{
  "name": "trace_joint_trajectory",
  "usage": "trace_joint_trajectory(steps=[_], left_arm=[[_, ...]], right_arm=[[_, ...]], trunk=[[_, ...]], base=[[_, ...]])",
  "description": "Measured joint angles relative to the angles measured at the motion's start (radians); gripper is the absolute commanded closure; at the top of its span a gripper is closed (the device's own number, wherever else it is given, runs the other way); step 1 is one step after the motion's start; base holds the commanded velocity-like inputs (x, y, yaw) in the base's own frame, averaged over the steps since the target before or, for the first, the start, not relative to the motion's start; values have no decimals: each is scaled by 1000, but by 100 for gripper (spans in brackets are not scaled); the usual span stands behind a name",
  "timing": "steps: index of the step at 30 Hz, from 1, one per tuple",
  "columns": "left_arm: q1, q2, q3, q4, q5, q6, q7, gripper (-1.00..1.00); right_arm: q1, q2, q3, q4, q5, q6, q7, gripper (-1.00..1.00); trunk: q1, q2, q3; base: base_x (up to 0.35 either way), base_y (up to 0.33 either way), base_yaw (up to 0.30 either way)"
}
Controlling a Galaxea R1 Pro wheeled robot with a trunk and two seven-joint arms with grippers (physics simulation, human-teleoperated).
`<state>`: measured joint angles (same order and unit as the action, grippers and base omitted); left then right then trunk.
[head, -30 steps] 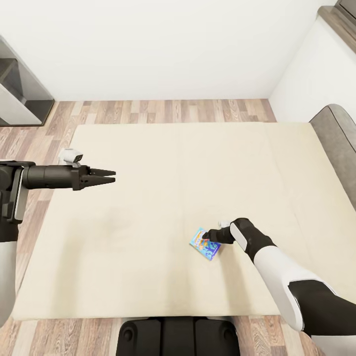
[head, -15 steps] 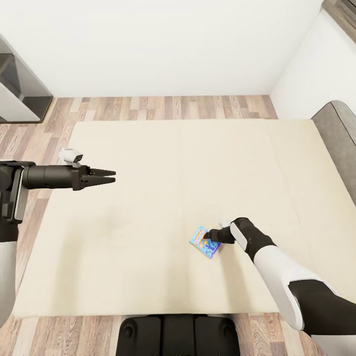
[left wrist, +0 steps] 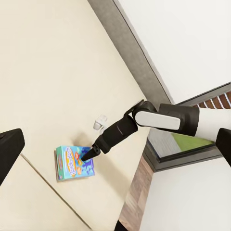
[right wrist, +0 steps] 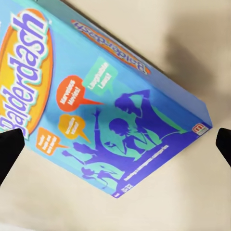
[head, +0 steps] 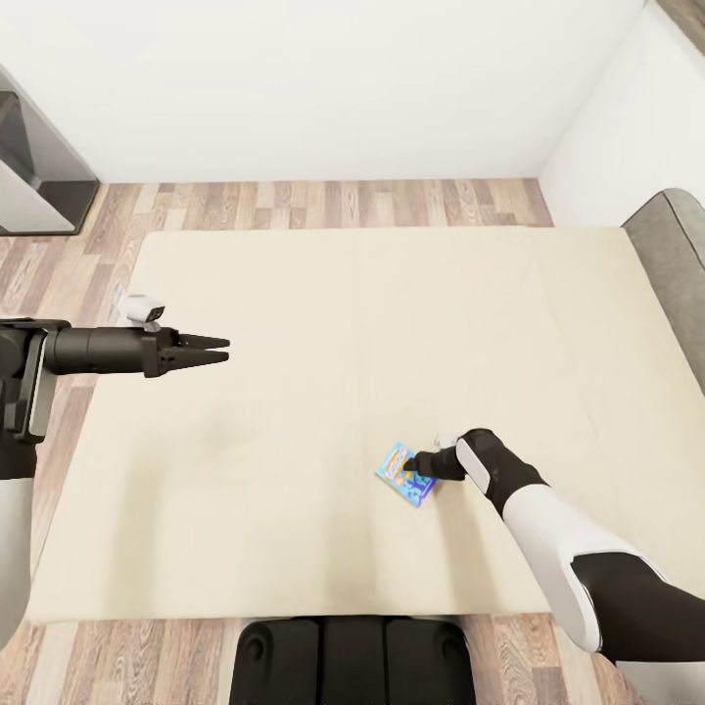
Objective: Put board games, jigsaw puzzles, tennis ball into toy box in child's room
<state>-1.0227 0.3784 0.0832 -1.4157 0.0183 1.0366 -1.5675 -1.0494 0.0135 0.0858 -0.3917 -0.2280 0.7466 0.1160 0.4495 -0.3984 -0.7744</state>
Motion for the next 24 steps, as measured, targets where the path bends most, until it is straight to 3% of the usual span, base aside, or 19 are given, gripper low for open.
trace_joint_trajectory(steps=[24], left_arm=[[0, -1, 1, 0, -2, 0, 0, -100]], right_arm=[[-28, 2, 2, -31, 1, 29, -4, -100]], trunk=[[0, 0, -38]], base=[[0, 0, 0]])
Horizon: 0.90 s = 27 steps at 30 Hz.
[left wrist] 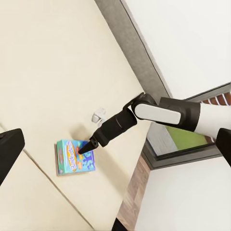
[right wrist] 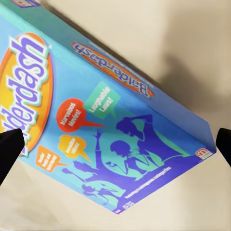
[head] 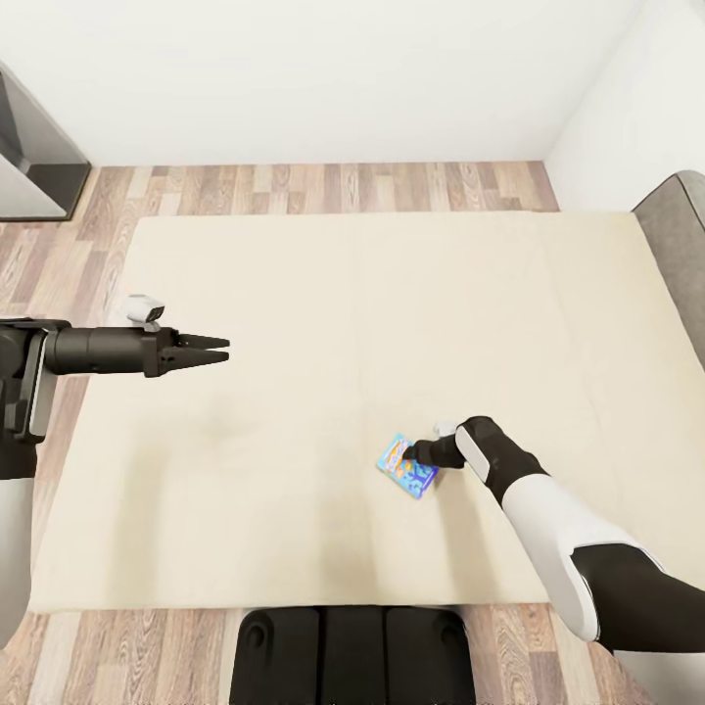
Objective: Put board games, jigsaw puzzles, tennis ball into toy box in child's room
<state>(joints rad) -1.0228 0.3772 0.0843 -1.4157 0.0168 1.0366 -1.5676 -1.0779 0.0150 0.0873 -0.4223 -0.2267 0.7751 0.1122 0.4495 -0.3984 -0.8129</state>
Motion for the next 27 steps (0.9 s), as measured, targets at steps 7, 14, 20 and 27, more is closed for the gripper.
trace_joint_trajectory(steps=[7, 14, 20, 27], left_arm=[[0, 0, 0, 0, 0, 0, 0, -100], [0, 1, 0, 0, 0, 0, 0, -100], [0, 1, 0, 0, 0, 0, 0, -100], [0, 1, 0, 0, 0, 0, 0, -100]], right_arm=[[-1, 0, 1, -1, 0, 2, 0, -100], [-1, 0, 1, -3, 0, 2, 2, -100], [-2, -1, 0, -3, 0, 2, 2, -100], [-2, -3, 0, -3, 0, 2, 3, -100]], trunk=[[0, 0, -4], [0, 0, -5], [0, 0, -5], [0, 0, -5]], base=[[0, 0, 0], [0, 0, 0], [0, 0, 0], [0, 0, 0]])
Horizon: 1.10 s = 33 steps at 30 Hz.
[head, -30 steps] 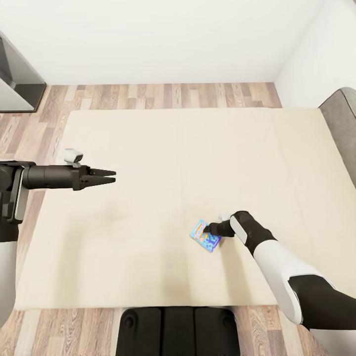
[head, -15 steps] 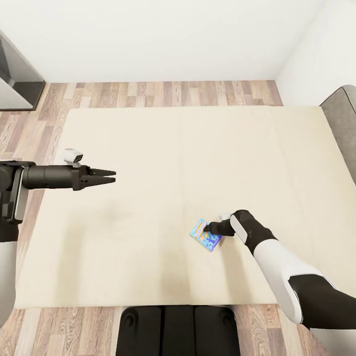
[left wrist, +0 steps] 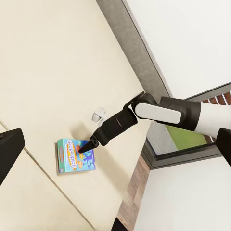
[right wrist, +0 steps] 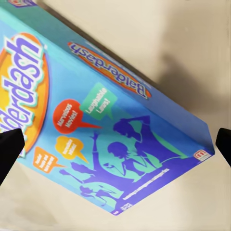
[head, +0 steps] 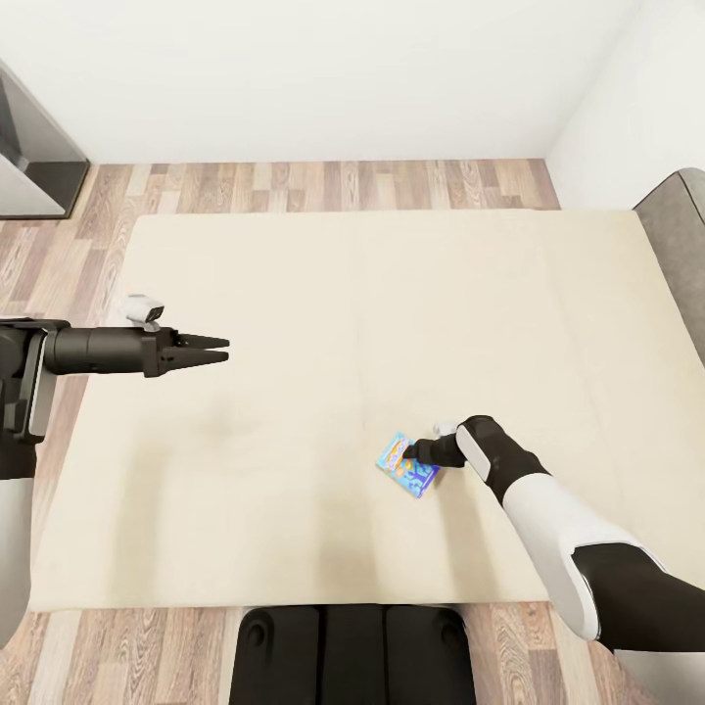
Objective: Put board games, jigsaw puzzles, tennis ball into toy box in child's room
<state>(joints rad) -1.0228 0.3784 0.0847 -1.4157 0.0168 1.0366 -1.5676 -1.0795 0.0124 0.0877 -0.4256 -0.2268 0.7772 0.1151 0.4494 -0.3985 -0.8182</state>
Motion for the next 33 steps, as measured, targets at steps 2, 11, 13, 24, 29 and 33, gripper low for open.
trace_joint_trajectory(steps=[2, 11, 13, 24, 29, 33], left_arm=[[0, 0, 0, 0, 0, 0, 0, -100], [0, 0, 0, 0, 0, 0, 0, -100], [0, 0, 0, 0, 0, 0, 0, -100], [0, 1, 0, 0, 0, 0, 0, -100], [0, 0, 0, 0, 0, 0, 0, -100], [0, 0, -1, 0, 0, 0, 0, -100]], right_arm=[[0, 0, 0, 0, 0, 0, 0, -100], [0, 0, 1, 0, 0, 0, 0, -100], [0, 1, 0, 0, 0, 0, 0, -100], [0, 2, 0, 0, 0, 0, 0, -100], [0, 0, 1, 0, 0, 0, 1, -100], [0, 0, 1, 0, 0, 0, 0, -100]], trunk=[[0, 0, 0], [0, 0, -2], [0, 0, -3], [0, 0, -14], [0, 0, -17], [0, 0, -18]], base=[[0, 0, 0], [0, 0, 0], [0, 0, 0], [0, 0, 0], [0, 0, 0], [0, 0, 0]])
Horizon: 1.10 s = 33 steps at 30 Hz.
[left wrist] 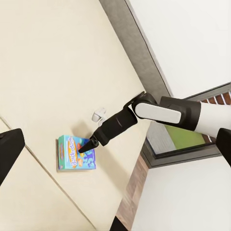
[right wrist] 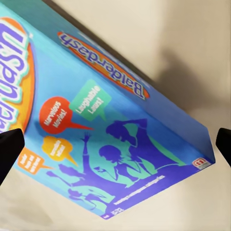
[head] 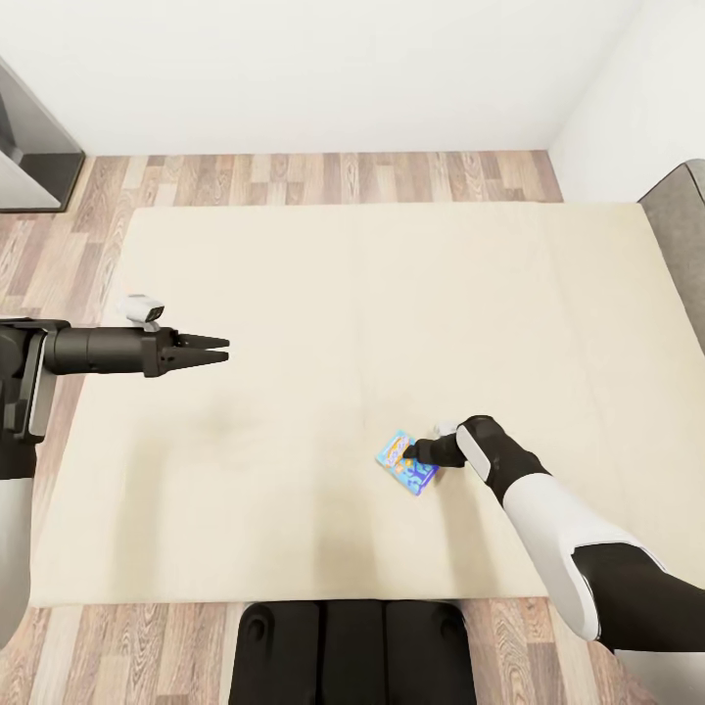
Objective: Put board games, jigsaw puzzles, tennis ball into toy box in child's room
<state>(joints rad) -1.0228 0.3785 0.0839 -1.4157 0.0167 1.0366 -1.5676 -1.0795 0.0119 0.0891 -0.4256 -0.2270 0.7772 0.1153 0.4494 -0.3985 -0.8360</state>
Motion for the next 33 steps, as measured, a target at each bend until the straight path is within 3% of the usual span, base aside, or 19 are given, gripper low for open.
trace_joint_trajectory(steps=[33], left_arm=[[0, 0, 1, 0, 0, 0, 0, -100]], right_arm=[[0, 3, 0, 0, 0, -1, 0, -100]], trunk=[[0, 0, -6]], base=[[0, 0, 11]])
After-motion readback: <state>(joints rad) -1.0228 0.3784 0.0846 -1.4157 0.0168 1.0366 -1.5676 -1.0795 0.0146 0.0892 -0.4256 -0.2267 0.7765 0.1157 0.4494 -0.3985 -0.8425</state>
